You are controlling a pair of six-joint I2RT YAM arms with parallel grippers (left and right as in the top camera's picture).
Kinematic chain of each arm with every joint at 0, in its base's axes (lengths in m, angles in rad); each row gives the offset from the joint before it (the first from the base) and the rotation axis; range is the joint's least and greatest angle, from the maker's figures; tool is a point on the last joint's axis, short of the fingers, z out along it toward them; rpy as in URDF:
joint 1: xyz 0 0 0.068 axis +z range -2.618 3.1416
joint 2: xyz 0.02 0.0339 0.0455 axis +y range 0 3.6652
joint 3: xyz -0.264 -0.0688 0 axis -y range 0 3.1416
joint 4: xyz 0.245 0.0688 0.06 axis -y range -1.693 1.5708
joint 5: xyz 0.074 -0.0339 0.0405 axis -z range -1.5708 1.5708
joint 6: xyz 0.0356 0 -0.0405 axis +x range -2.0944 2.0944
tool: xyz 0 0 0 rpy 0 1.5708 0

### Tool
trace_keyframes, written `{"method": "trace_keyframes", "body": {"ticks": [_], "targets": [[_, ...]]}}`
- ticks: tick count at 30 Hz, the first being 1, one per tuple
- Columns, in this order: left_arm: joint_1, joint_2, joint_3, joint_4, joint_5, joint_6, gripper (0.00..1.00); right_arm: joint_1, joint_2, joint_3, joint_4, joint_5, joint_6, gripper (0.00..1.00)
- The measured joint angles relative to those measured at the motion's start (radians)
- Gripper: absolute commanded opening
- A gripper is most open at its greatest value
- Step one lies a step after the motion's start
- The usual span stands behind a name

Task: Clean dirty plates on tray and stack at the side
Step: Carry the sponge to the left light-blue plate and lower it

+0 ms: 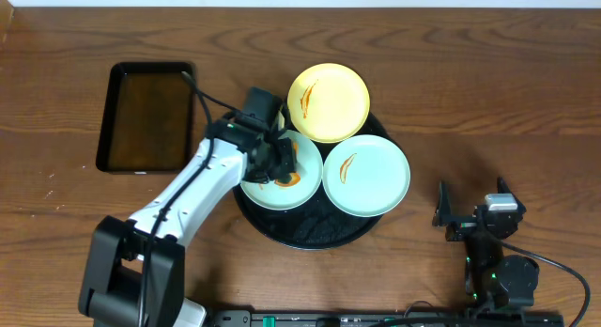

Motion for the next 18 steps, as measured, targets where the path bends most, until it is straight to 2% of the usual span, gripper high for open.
{"method": "trace_keyframes", "body": {"ticks": [1, 4, 10, 11, 13, 15, 18], "targets": [[-0.016, 0.000, 0.000, 0.004, -0.010, -0.006, 0.17, 0.000, 0.000, 0.000, 0.000, -0.001, 0.014, 0.99], [-0.035, 0.000, 0.000, 0.007, -0.032, -0.017, 0.17, 0.000, 0.000, 0.000, 0.000, -0.003, 0.086, 0.99], [-0.041, 0.000, 0.000, 0.003, -0.087, -0.024, 0.17, 0.000, 0.000, 0.000, 0.003, -0.016, 0.435, 0.99], [-0.041, 0.000, 0.000, 0.003, -0.092, -0.024, 0.22, 0.000, 0.000, 0.000, 0.004, -0.019, 0.492, 0.99], [-0.041, 0.000, 0.000, 0.003, -0.097, -0.022, 0.24, 0.000, 0.000, 0.000, 0.015, -0.030, 0.609, 0.99], [-0.041, 0.000, 0.000, 0.003, -0.104, -0.024, 0.25, 0.000, 0.001, 0.000, 0.073, -0.067, 0.685, 0.99], [-0.041, 0.000, 0.000, 0.000, -0.108, -0.024, 0.29, 0.000, 0.000, 0.004, 0.216, -0.197, 0.698, 0.99]]}}
